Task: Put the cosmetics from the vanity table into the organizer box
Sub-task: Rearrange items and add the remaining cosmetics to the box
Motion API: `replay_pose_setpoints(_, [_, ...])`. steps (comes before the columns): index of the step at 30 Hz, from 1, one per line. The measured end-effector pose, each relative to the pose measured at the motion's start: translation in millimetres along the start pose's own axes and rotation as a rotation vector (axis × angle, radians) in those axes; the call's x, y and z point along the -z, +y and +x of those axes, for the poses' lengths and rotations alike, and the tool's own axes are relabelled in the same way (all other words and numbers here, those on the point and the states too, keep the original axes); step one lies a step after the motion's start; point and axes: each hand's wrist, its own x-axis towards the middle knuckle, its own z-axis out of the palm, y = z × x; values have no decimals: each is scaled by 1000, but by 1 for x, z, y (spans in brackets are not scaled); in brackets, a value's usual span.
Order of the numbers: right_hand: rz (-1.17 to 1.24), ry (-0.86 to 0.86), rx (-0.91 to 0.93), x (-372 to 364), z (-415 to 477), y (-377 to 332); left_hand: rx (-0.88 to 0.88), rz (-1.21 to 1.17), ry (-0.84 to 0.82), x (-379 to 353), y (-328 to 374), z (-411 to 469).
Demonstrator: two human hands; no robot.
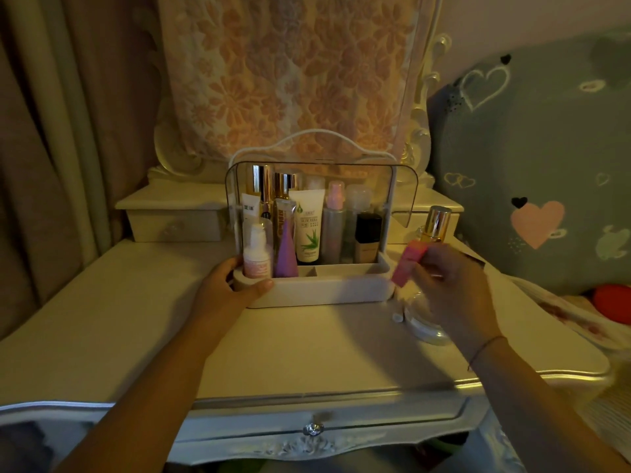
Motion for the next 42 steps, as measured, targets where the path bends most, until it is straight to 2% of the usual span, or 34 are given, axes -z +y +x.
replay_pose_setpoints(3, [216, -230, 61, -32, 0, -25, 2, -10, 5, -1, 1, 0])
replay_pose_setpoints(7, [321, -349, -64, -78, 35, -30, 0, -30, 7, -2, 3, -1])
replay_pose_setpoints(11, [246, -411, -100, -109, 59, -16, -8, -30, 8, 0, 4, -2])
replay_pose_setpoints(17, [-34, -578, -81, -122, 66, -2, -15, -18, 3, 1, 3, 0])
replay_pose_setpoints(25, [-38, -599, -121, -118, 66, -7, -7, -24, -2, 3, -1, 1])
replay_pose_setpoints(28, [5, -521, -100, -107, 62, -11, -11, -11, -4, 3, -1, 1])
replay_pose_setpoints(34, [32, -80, 19, -34, 44, 12, -21, 9, -3, 2, -1, 1])
replay_pose_setpoints(38, [-44, 233, -117, 17, 49, 50, -17, 18, -1, 1, -2, 2])
replay_pose_setpoints(40, [-66, 289, -184, 30, 57, 68, -5, 26, -3, 1, -3, 2])
replay_pose_setpoints(42, [-52, 270, -240, 35, 69, 82, 3, 27, 0, 1, -3, 2])
